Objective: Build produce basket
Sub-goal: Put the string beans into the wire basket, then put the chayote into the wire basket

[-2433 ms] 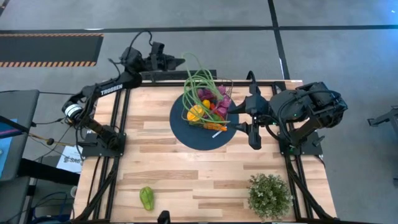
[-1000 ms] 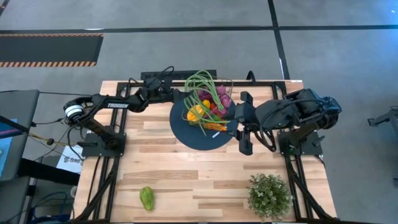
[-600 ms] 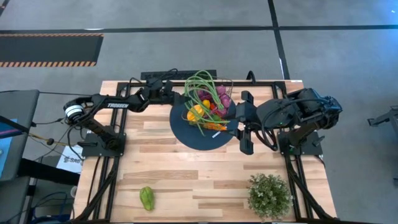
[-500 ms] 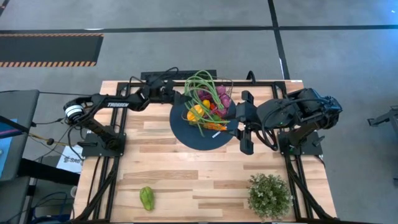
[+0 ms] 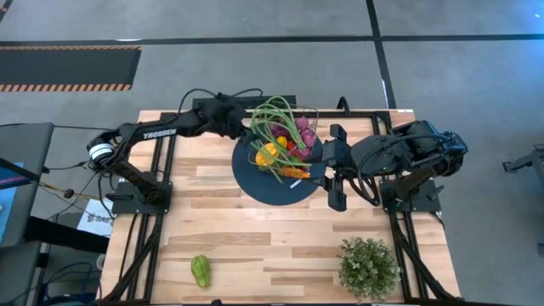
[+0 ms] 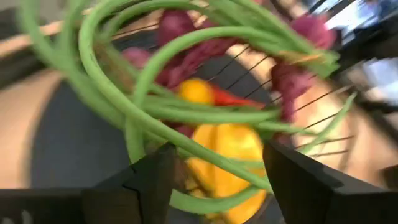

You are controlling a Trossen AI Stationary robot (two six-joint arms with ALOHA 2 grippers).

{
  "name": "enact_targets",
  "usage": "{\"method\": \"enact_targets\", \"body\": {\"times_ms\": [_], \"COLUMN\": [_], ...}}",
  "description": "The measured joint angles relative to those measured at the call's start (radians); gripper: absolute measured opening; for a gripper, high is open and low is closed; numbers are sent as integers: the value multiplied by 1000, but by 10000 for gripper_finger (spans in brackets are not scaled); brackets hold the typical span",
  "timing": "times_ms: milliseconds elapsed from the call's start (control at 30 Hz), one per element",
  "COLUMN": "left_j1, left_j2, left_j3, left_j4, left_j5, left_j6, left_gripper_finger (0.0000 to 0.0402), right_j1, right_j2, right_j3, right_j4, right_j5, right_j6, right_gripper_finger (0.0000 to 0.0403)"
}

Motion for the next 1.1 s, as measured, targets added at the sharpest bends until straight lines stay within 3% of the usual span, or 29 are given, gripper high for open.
{"method": "enact_targets", "body": {"times_ms": [133,533,700,933,1100], "left_j1": [17,8,-15,-35,-37], "left_j2": [0,0,0,0,0], "left_j3": [119,443,436,377,370], "left_j4": [-166,-420,-514,-606,-635], "left_j5": [-50,-57,-66,-248,-294], "left_j6": [84,224,246,289,297], "left_gripper_finger": [244,264,264,264,264], "right_j1": [0,0,0,1,1], "right_j2": [0,0,0,0,0], "right_j3": [0,0,0,0,0], "right_j4": [0,-16,-16,-12,-7], "right_j5": [0,0,0,0,0], "right_j6": [0,-4,-4,-3,-3], "right_gripper_finger": [225,225,225,225,225]}}
